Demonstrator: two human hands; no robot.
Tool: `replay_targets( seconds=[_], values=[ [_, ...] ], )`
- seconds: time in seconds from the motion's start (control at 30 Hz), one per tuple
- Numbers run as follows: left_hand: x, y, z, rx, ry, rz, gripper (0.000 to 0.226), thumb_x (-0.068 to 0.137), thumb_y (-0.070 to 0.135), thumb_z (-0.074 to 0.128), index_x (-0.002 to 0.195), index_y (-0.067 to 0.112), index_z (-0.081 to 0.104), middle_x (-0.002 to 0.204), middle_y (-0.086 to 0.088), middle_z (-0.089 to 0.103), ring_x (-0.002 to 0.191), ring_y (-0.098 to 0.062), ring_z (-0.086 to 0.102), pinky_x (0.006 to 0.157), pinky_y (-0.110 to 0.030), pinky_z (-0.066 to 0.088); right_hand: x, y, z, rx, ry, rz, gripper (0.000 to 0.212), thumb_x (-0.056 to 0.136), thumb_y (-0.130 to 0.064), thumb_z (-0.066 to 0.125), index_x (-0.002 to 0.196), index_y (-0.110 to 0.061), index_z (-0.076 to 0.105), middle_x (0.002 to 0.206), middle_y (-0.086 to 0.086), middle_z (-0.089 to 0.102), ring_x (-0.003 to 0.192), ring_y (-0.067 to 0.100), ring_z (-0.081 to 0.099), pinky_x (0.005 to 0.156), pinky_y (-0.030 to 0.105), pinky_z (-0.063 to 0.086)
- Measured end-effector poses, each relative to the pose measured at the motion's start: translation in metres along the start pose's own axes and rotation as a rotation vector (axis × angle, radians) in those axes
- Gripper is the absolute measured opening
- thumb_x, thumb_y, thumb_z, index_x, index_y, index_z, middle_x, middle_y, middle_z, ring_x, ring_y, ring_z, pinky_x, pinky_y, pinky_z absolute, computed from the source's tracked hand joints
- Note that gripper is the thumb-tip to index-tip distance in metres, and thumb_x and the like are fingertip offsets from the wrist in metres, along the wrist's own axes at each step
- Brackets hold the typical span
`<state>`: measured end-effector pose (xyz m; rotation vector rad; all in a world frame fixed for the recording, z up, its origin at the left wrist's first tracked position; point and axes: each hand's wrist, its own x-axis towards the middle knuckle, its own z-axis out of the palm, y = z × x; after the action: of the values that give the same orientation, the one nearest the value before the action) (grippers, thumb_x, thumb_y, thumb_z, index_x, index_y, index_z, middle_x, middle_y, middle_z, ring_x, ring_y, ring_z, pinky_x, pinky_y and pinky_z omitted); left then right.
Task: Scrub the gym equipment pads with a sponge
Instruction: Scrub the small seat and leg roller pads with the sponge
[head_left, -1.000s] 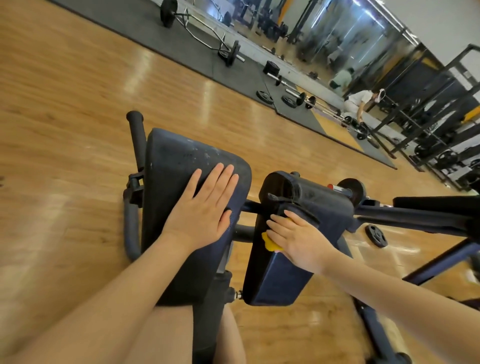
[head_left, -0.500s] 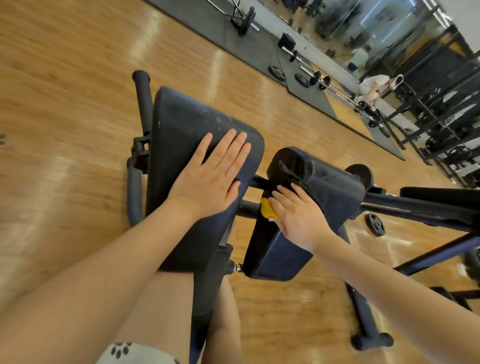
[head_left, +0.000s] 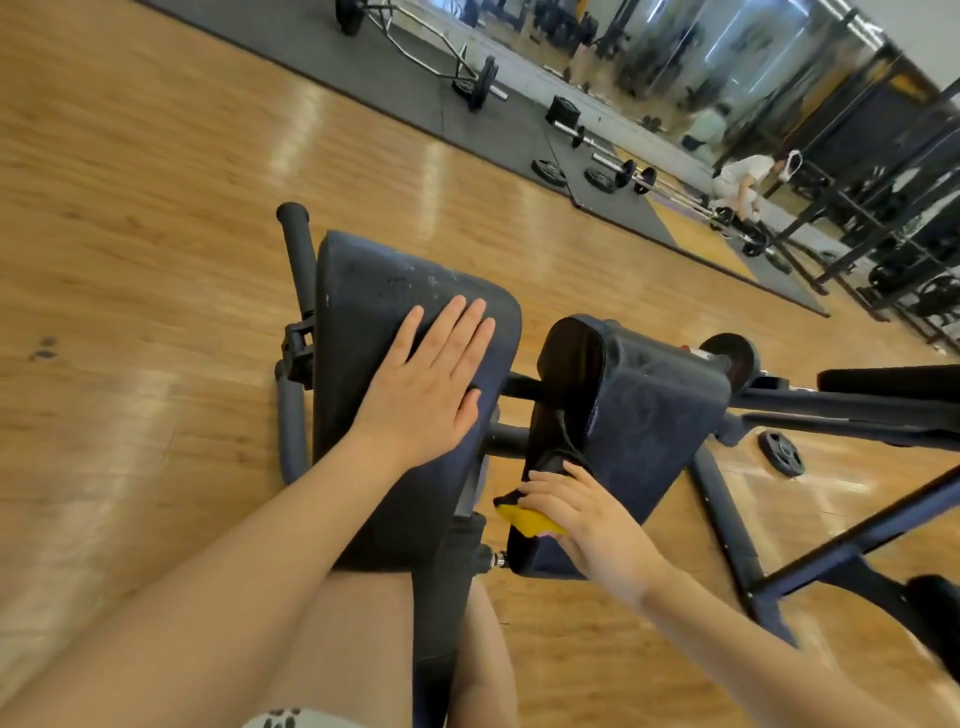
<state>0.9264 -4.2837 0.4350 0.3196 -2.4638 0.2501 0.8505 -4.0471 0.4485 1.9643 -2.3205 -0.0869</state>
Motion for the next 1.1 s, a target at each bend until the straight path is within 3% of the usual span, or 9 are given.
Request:
replay_targets(
  seconds=[0.13, 0.3, 0.37, 0.47, 0.6, 0.77, 0.83, 0.93, 1.1],
  values=[
    [-0.006, -0.014, -0.019, -0.098, -0.018, 0.027, 0.064, 0.086, 0.034, 0.03, 0.142, 0.004, 0.038, 0.148, -0.016, 0.038, 0.139, -0.028, 0.026, 0.113, -0.047, 0.011, 0.012, -0.014, -0.011, 0.232, 0.227, 0.222, 0.047, 0.084, -0.014, 0.064, 0.123, -0.033, 0.048, 0.126, -0.008, 0.056, 0.125, 0.007, 0.039, 0.112, 0.031, 0.022],
    [-0.037, -0.051, -0.04, -0.074, -0.087, -0.148, 0.073, 0.084, 0.041, 0.036, 0.144, 0.002, 0.025, 0.152, -0.019, 0.028, 0.142, -0.031, 0.017, 0.116, -0.05, 0.013, 0.053, -0.027, -0.052, 0.572, 0.465, 0.452, 0.041, 0.093, -0.008, 0.049, 0.125, -0.034, 0.043, 0.13, -0.022, 0.035, 0.128, -0.003, 0.022, 0.111, 0.023, 0.015],
    [-0.045, -0.063, -0.04, 0.002, -0.159, -0.175, 0.086, 0.082, 0.051, 0.047, 0.145, 0.0, 0.02, 0.154, -0.02, 0.021, 0.143, -0.033, 0.013, 0.115, -0.051, 0.01, 0.074, -0.028, -0.067, 0.583, 0.576, 0.424, 0.039, 0.093, -0.005, 0.049, 0.127, -0.023, 0.049, 0.126, -0.024, 0.036, 0.126, -0.005, 0.026, 0.111, 0.026, 0.017],
    [-0.048, -0.07, -0.042, 0.064, -0.243, -0.178, 0.108, 0.07, 0.062, 0.067, 0.144, -0.001, 0.019, 0.153, -0.021, 0.023, 0.142, -0.034, 0.015, 0.114, -0.052, 0.014, 0.101, -0.026, -0.082, 0.606, 0.669, 0.379, 0.036, 0.092, -0.003, 0.051, 0.127, -0.01, 0.054, 0.127, -0.01, 0.05, 0.127, 0.011, 0.04, 0.113, 0.034, 0.02],
    [-0.029, -0.076, -0.05, 0.07, -0.196, -0.25, 0.102, 0.073, 0.067, 0.049, 0.142, -0.005, 0.028, 0.15, -0.023, 0.03, 0.14, -0.033, 0.018, 0.113, -0.05, 0.017, 0.123, -0.017, -0.087, 0.644, 0.648, 0.368, 0.035, 0.092, -0.003, 0.051, 0.127, -0.009, 0.054, 0.129, 0.006, 0.056, 0.128, 0.022, 0.044, 0.112, 0.034, 0.02],
    [-0.004, -0.065, -0.037, -0.068, -0.155, -0.35, 0.081, 0.086, 0.056, 0.034, 0.141, -0.004, 0.035, 0.149, -0.021, 0.033, 0.14, -0.031, 0.018, 0.11, -0.048, 0.021, 0.163, -0.008, -0.093, 0.749, 0.527, 0.374, 0.039, 0.094, -0.011, 0.049, 0.133, -0.017, 0.048, 0.134, -0.002, 0.052, 0.125, 0.014, 0.045, 0.103, 0.021, 0.032],
    [-0.004, -0.061, -0.027, -0.155, -0.091, -0.366, 0.076, 0.086, 0.051, 0.037, 0.14, -0.004, 0.034, 0.147, -0.021, 0.036, 0.14, -0.031, 0.02, 0.115, -0.043, 0.02, 0.184, -0.007, -0.095, 0.775, 0.409, 0.341, 0.038, 0.095, -0.015, 0.049, 0.132, -0.019, 0.049, 0.131, -0.003, 0.055, 0.121, 0.013, 0.047, 0.093, 0.016, 0.032],
    [-0.006, -0.065, -0.018, -0.206, 0.009, -0.325, 0.07, 0.084, 0.044, 0.044, 0.135, -0.004, 0.038, 0.141, -0.022, 0.043, 0.137, -0.033, 0.027, 0.114, -0.038, 0.018, 0.201, -0.002, -0.092, 0.7, 0.227, 0.298, 0.033, 0.094, -0.024, 0.051, 0.127, -0.023, 0.054, 0.123, -0.004, 0.06, 0.113, 0.015, 0.053, 0.088, 0.023, 0.038],
    [-0.008, -0.064, -0.013, -0.234, 0.069, -0.341, 0.066, 0.082, 0.037, 0.044, 0.136, 0.0, 0.036, 0.141, -0.021, 0.045, 0.137, -0.033, 0.029, 0.11, -0.043, 0.029, 0.205, 0.011, -0.092, 0.758, 0.09, 0.279, 0.034, 0.091, -0.034, 0.056, 0.124, -0.027, 0.056, 0.118, -0.009, 0.061, 0.101, 0.008, 0.053, 0.083, 0.025, 0.041]
  ],
)
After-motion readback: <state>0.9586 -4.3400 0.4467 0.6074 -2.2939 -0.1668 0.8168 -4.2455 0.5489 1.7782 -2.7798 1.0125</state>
